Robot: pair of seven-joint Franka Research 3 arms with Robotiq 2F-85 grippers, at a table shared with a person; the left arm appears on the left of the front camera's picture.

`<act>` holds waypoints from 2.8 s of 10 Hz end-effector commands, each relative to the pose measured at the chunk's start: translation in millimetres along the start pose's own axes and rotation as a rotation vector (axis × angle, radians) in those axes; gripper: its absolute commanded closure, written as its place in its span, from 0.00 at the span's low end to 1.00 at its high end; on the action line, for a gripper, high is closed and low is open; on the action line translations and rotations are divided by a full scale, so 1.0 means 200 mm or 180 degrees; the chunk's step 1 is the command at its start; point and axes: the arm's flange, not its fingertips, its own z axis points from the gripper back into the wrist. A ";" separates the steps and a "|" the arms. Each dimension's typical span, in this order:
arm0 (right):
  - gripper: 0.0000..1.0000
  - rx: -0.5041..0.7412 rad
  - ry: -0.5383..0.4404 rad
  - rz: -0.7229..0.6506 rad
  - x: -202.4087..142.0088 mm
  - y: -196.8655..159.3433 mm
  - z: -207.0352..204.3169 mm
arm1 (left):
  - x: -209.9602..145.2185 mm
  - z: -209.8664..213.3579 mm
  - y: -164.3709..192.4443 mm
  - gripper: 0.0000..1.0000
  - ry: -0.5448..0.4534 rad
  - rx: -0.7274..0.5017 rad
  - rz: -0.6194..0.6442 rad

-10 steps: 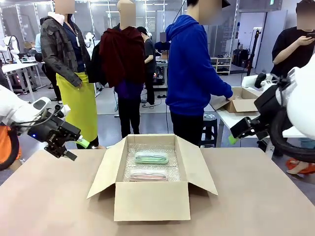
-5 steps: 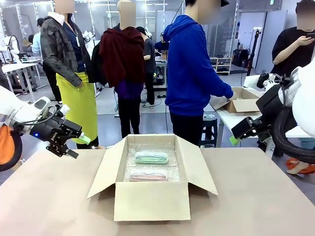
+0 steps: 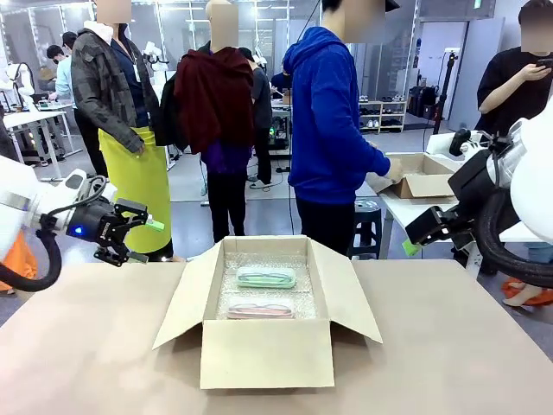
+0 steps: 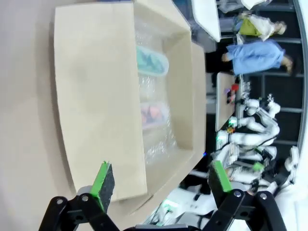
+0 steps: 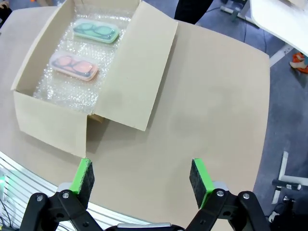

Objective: Pack the glasses set securely to prepare it for shipping.
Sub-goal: Position the Package Box on the left side of the table.

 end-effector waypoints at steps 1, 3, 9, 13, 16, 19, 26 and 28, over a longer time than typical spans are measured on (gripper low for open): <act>0.00 0.0002 -0.0037 0.0025 0.01 -0.01 0.00 | 0.13 -0.07 0.15 0.00 -0.0053 -0.0399 0.0300; 0.00 0.0002 -0.0037 0.0025 0.01 -0.01 0.00 | 0.20 -0.14 0.33 0.00 -0.0178 -0.0648 0.0584; 0.00 0.0002 -0.0037 0.0025 0.01 -0.01 0.00 | 0.18 -0.26 0.56 0.00 -0.0201 -0.0628 0.0899; 0.00 0.0002 -0.0037 0.0025 0.01 -0.01 0.00 | 0.19 -0.30 0.60 0.00 -0.0005 -0.0722 0.0799; 0.00 0.0002 -0.0037 0.0025 0.01 -0.01 0.00 | 0.17 -0.34 0.68 0.00 0.0135 -0.0874 0.0666; 0.00 0.0002 -0.0037 0.0025 0.01 -0.01 0.00 | 0.14 -0.39 0.72 0.00 0.0186 -0.0795 0.0657; 0.00 0.0002 -0.0037 0.0025 0.01 -0.01 0.00 | 0.07 -0.53 0.77 0.00 0.0409 -0.0808 0.0790; 0.00 0.0002 -0.0037 0.0025 0.01 -0.01 0.00 | 0.05 -0.54 0.77 0.00 0.0501 -0.0896 0.0871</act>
